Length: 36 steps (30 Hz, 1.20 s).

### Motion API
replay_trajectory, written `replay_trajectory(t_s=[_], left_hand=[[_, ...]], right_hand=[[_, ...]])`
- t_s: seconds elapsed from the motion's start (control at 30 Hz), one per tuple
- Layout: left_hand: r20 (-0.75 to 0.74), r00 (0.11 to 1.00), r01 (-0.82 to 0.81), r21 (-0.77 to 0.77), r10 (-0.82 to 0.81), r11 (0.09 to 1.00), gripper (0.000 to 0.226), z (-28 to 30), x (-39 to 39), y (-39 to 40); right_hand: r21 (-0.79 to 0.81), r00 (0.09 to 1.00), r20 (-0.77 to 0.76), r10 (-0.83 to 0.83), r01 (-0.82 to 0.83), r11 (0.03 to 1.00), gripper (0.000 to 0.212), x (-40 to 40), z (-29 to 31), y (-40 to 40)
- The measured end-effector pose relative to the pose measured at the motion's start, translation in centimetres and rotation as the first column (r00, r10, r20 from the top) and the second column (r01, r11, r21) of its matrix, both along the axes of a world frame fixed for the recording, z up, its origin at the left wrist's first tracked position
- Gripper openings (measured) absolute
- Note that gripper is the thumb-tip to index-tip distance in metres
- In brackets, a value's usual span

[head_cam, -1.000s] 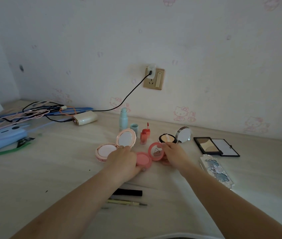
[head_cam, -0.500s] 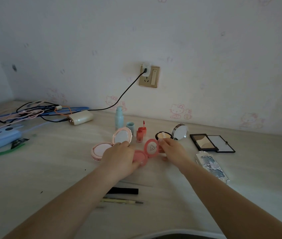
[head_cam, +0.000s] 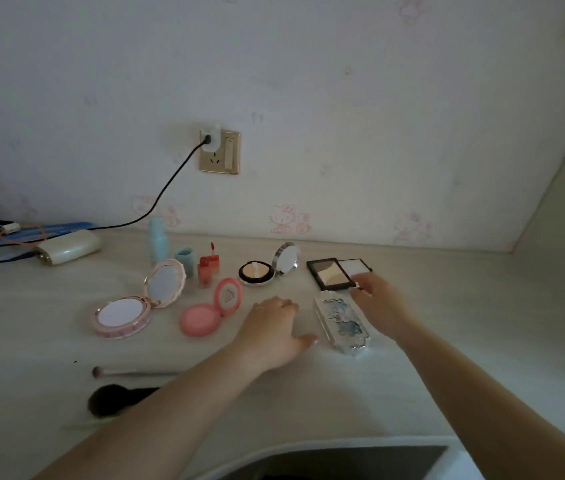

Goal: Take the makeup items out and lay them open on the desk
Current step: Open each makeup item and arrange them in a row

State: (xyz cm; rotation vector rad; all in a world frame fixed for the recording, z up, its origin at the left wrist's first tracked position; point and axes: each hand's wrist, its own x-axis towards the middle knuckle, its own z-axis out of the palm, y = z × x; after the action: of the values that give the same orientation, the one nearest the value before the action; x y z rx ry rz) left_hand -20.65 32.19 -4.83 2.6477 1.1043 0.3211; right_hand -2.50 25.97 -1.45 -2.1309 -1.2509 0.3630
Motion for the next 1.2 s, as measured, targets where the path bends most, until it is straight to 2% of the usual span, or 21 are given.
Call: replay_trajectory(t_s=[0.17,0.33,0.4,0.5,0.53,0.6,0.7,0.8,0.87,0.93,1.0,1.1,1.2], left_hand=[[-0.084,0.996,-0.005,-0.092,-0.002,0.996,0.075,-0.4,3.2,-1.0],[-0.078,0.997,-0.007,-0.157,-0.006,0.988,0.087,-1.0,4.7,-1.5],[-0.056,0.998,-0.017,-0.165,0.007,0.986,0.087,-1.2,4.9,-1.5],[-0.009,0.998,-0.062,-0.149,0.062,0.987,0.093,-1.8,5.0,-1.4],[0.038,0.996,-0.073,-0.158,0.080,0.985,0.096,-1.9,5.0,-1.4],[0.239,0.967,-0.015,-0.272,0.083,0.962,0.096,-1.5,4.9,-1.4],[0.568,0.818,0.200,-0.436,0.095,0.878,0.077,0.1,4.4,-2.0],[0.704,0.686,0.268,-0.478,0.182,0.837,0.060,2.1,3.3,-1.9],[0.707,0.665,0.303,-0.549,0.240,0.779,0.061,3.2,2.0,-1.5],[0.676,0.698,0.331,-0.597,0.237,0.731,0.065,4.1,0.6,-0.9],[0.645,0.739,0.356,-0.618,0.194,0.701,0.062,5.0,-0.9,-0.5],[0.600,0.785,0.360,-0.643,0.152,0.676,0.053,5.9,-2.6,-0.2],[0.582,0.799,0.364,-0.666,0.148,0.652,0.047,6.0,-3.6,-0.1]], right_hand=[[-0.107,0.997,-0.074,-0.008,0.000,0.994,0.039,0.6,-2.1,-1.5],[-0.121,0.999,-0.027,0.024,-0.027,0.992,0.035,-0.2,-3.0,-1.6],[-0.086,0.998,-0.068,0.011,-0.017,0.996,0.034,-0.5,-3.2,-1.5],[0.053,0.967,-0.252,0.022,-0.009,0.999,0.026,-1.0,-3.0,-1.3],[0.085,0.951,-0.307,0.031,-0.005,0.996,0.022,-1.3,-2.9,-1.4],[0.133,0.912,-0.408,0.046,0.009,0.991,0.025,-1.7,-2.7,-1.4],[0.253,0.816,-0.564,0.127,0.024,0.967,0.027,-2.5,-2.8,-0.9],[0.344,0.731,-0.652,0.204,0.046,0.938,0.028,-3.1,-1.6,-0.9],[0.377,0.774,-0.585,0.241,-0.003,0.926,0.030,-3.0,-1.0,-1.2],[0.371,0.916,-0.318,0.246,-0.119,0.921,0.038,-2.4,-0.8,-1.4],[0.329,0.961,-0.004,0.278,-0.261,0.908,0.048,-1.9,-0.5,-1.7],[0.214,0.883,0.320,0.345,-0.422,0.881,0.060,-1.8,0.5,-2.2],[0.128,0.751,0.487,0.446,-0.566,0.815,0.062,-1.6,1.5,-2.1]])
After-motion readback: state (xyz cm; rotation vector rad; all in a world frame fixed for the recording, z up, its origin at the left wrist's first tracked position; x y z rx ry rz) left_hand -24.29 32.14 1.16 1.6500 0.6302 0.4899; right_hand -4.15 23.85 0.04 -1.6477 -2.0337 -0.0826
